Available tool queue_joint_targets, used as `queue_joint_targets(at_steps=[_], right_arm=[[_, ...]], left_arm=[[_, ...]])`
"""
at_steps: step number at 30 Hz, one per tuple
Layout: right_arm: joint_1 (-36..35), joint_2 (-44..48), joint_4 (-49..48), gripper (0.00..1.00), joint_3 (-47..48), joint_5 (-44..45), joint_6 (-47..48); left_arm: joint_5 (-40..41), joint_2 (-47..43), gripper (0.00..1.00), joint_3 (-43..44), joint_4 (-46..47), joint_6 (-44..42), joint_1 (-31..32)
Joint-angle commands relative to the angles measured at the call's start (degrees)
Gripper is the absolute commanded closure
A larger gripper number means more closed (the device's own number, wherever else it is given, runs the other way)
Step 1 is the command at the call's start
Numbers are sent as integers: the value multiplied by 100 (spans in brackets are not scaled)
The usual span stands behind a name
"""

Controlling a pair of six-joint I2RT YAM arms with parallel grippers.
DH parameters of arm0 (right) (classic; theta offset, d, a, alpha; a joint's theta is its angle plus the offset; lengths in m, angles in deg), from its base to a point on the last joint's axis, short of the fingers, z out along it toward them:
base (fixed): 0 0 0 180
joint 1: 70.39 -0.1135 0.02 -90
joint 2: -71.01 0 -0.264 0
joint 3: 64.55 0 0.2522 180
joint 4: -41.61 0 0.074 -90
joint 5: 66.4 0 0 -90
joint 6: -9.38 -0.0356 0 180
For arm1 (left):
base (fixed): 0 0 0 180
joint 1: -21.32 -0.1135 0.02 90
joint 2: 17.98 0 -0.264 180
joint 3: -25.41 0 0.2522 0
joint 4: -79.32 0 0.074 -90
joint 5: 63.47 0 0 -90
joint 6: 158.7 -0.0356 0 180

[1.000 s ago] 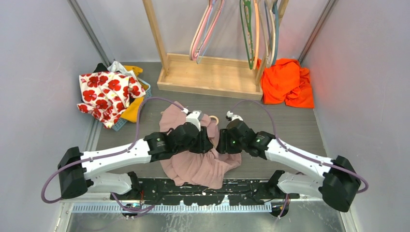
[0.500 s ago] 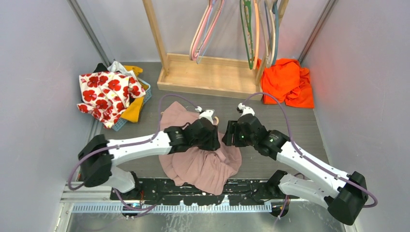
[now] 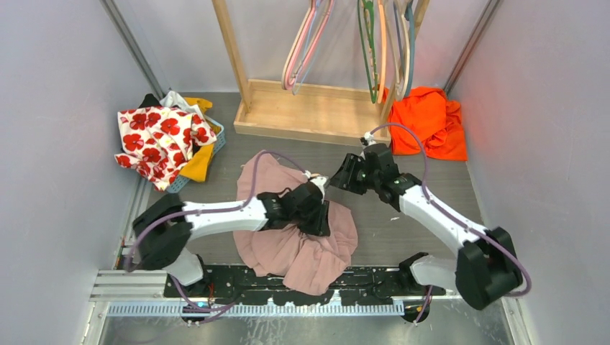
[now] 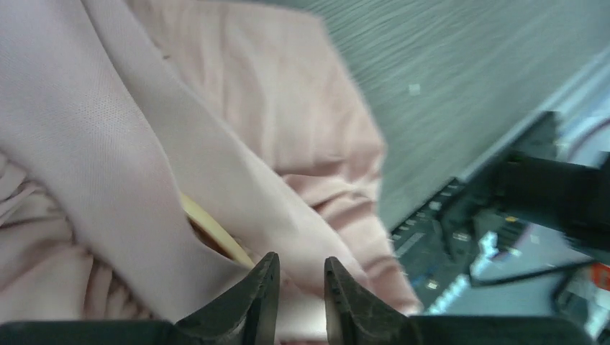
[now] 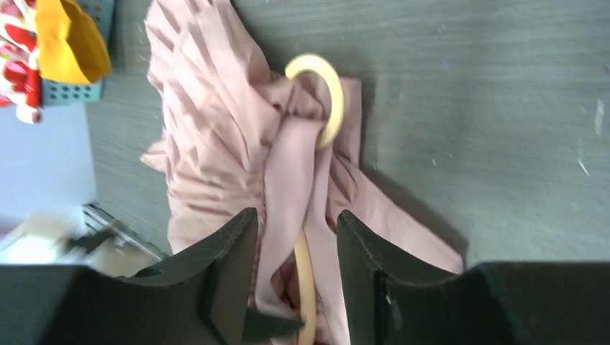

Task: Place the skirt on the hanger
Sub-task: Hang the skirt on the hanger, then pick up the hanger at the center of the board.

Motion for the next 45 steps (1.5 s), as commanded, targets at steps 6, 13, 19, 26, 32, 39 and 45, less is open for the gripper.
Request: queue_joint_targets(at_steps=[6,13,19,26,32,39,45], right_arm=[[241,-1820,-2482,53,285,-1051,-552],[257,-2300,-2641,52,439,-789,-409],[303,-2790,-2869,63,677,-879,-454],[301,-3012,-2888,66,659,-989,-430],[303,-3179,-3331,65,542,-1257,-573],[303,-3213,-3051,63,570,-1194,-417],[306,-2995,-2895,62,436,-1010,-324]], left_arm=[[282,-1892,63,411,-766,-465,-122],[380,-2468,62,-23,-1184,-189,-815],[308,-2661,64,-319,-1202,-128,-1019],[313,-2850,65,-515,-1176,-99,-1096],[271,-2886,66,-590,-1133,-83,-1133],[264,-2911,67,-654,-1111,-64,-1154],[219,-2887,68,-682,-1074,-55,-1163]])
